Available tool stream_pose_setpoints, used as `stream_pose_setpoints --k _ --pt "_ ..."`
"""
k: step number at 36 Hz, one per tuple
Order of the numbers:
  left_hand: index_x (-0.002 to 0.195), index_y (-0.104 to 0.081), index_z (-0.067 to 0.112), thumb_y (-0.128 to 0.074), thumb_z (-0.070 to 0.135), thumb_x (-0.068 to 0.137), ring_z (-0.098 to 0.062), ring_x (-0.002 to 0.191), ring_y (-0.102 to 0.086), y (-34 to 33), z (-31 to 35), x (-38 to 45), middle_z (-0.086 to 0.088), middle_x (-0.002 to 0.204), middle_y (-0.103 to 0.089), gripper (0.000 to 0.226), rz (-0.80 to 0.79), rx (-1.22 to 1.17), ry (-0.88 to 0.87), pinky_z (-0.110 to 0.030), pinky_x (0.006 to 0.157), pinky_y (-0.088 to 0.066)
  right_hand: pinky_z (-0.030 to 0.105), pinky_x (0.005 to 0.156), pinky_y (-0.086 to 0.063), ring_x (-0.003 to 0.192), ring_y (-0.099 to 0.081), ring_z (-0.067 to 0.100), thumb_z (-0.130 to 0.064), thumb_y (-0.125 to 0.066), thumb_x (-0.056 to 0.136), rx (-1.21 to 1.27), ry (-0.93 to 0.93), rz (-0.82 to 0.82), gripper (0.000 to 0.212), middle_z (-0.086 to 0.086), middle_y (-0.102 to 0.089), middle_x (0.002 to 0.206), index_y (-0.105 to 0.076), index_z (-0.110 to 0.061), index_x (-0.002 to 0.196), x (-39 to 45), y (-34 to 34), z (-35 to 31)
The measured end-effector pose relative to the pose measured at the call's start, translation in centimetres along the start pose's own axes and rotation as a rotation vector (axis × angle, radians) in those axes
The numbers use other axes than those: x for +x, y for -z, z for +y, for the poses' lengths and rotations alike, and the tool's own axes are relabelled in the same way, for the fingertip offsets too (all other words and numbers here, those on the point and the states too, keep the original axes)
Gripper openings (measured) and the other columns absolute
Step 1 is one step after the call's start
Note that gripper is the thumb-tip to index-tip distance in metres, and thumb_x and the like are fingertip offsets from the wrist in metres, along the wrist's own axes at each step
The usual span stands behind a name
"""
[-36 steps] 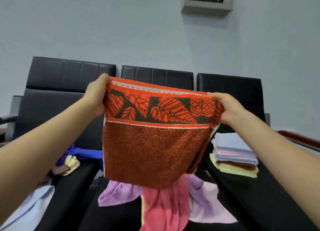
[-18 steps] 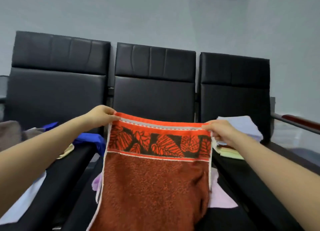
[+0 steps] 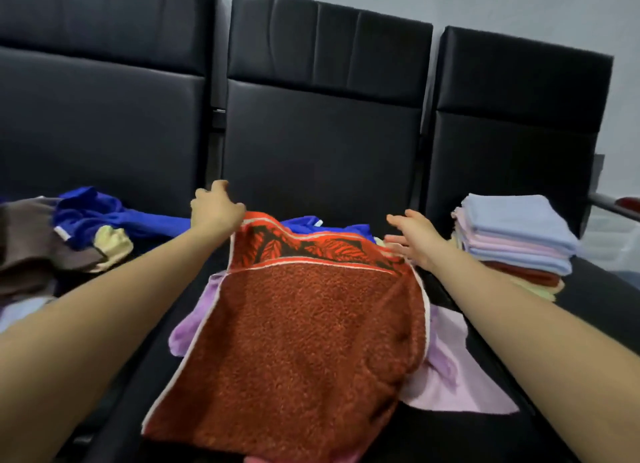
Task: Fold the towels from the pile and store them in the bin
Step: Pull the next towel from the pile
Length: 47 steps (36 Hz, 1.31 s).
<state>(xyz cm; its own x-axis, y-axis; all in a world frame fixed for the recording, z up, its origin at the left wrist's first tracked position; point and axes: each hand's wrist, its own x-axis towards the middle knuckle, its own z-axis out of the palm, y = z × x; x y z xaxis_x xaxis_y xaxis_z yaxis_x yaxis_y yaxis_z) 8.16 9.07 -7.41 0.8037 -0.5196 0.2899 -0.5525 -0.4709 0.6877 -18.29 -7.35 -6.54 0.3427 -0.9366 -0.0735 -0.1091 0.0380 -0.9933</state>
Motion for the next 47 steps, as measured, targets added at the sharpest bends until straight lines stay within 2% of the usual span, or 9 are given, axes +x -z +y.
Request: stream_pose_setpoints --k 5,11,14,21,26,31,37,40,47 --pt "0.14 -0.046 0.016 -0.058 0.028 0.091 -0.038 0.127 -0.042 -1.4 0.2 -3.7 -0.022 0.134 -0.046 0.052 -0.09 -0.044 -0.136 -0.039 0.107 -0.033 0.025 0.086 -0.039 0.105 -0.057 0.02 -0.017 -0.06 0.094 -0.397 0.243 0.151 0.051 0.007 -0.059 0.116 -0.044 -0.013 0.142 -1.5 -0.1 3.0" --pt "0.107 -0.066 0.018 -0.062 0.02 0.09 -0.013 0.094 -0.057 0.0 0.9 -12.0 0.001 0.099 -0.062 0.018 -0.244 -0.165 -0.407 -0.025 0.086 -0.041 0.027 0.071 -0.043 0.075 -0.055 0.013 -0.012 -0.063 0.091 -0.191 0.382 0.194 0.006 -0.003 -0.06 0.077 -0.065 -0.016 0.093 -7.7 2.6 4.6" --pt "0.096 -0.068 0.017 -0.062 0.022 0.091 -0.01 0.087 -0.059 0.8 1.2 -15.7 0.004 0.093 -0.066 0.009 -0.383 -0.168 -0.52 -0.022 0.08 -0.042 0.022 0.051 -0.037 0.055 -0.046 0.012 -0.022 -0.065 0.092 -0.241 0.314 0.139 0.021 0.001 -0.054 0.063 -0.06 -0.016 0.072 -11.2 4.5 4.8" --pt "0.091 -0.064 0.028 -0.036 0.064 0.072 -0.003 0.08 -0.054 0.9 0.7 -20.4 0.007 0.088 -0.059 0.049 -0.573 -0.011 -0.745 -0.022 0.078 -0.041 0.021 0.046 -0.042 0.047 -0.057 0.014 -0.043 -0.06 0.093 -0.389 -0.273 -0.251 0.036 0.007 -0.062 0.063 -0.063 -0.007 0.092 -16.6 7.1 6.7" --pt "0.1 -0.066 0.025 -0.042 0.063 0.08 -0.009 0.093 -0.049 0.6 -1.4 -22.0 0.008 0.096 -0.055 0.049 -0.604 0.059 -0.882 -0.025 0.09 -0.038 0.022 0.054 -0.046 0.069 -0.067 0.021 -0.02 -0.064 0.09 -0.064 -0.107 -0.393 0.011 0.008 -0.07 0.085 -0.064 -0.015 0.101 -18.9 6.8 8.2" --pt "0.115 -0.061 0.027 -0.044 0.064 0.085 -0.008 0.1 -0.042 -0.1 -3.5 -22.6 0.008 0.111 -0.049 0.05 -0.572 0.075 -0.926 -0.033 0.096 -0.041 0.019 0.054 -0.05 0.065 -0.066 0.009 0.001 -0.06 0.089 0.188 0.108 -0.263 0.016 0.0 -0.07 0.08 -0.064 -0.01 0.1 -19.9 5.3 8.4" --pt "0.121 -0.057 0.032 -0.04 0.065 0.09 -0.005 0.108 -0.044 0.3 -4.5 -22.7 0.012 0.117 -0.047 0.048 -0.596 0.018 -0.95 -0.026 0.099 -0.034 0.02 0.055 -0.04 0.061 -0.053 0.006 -0.021 -0.078 0.073 0.012 -0.034 -0.49 0.022 -0.005 -0.062 0.073 -0.067 -0.017 0.092 -20.1 4.5 8.9" --pt "0.124 -0.056 0.034 -0.044 0.061 0.09 0.0 0.113 -0.041 0.3 -5.0 -22.6 0.015 0.12 -0.045 0.045 -0.6 0.017 -0.945 -0.028 0.103 -0.035 0.02 0.054 -0.037 0.061 -0.051 0.006 -0.02 -0.079 0.074 -0.027 -0.046 -0.47 0.013 -0.006 -0.061 0.068 -0.066 -0.019 0.077 -20.1 4.0 9.6" --pt "0.128 -0.053 0.038 -0.04 0.061 0.092 -0.003 0.117 -0.043 0.2 -5.4 -22.7 0.017 0.124 -0.045 0.045 -0.589 0.022 -0.947 -0.038 0.103 -0.039 0.019 0.057 -0.052 0.061 -0.062 0.008 -0.016 -0.058 0.085 0.37 0.168 -0.304 0.009 0.0 -0.067 0.071 -0.06 -0.008 0.088 -20.5 4.5 6.8"
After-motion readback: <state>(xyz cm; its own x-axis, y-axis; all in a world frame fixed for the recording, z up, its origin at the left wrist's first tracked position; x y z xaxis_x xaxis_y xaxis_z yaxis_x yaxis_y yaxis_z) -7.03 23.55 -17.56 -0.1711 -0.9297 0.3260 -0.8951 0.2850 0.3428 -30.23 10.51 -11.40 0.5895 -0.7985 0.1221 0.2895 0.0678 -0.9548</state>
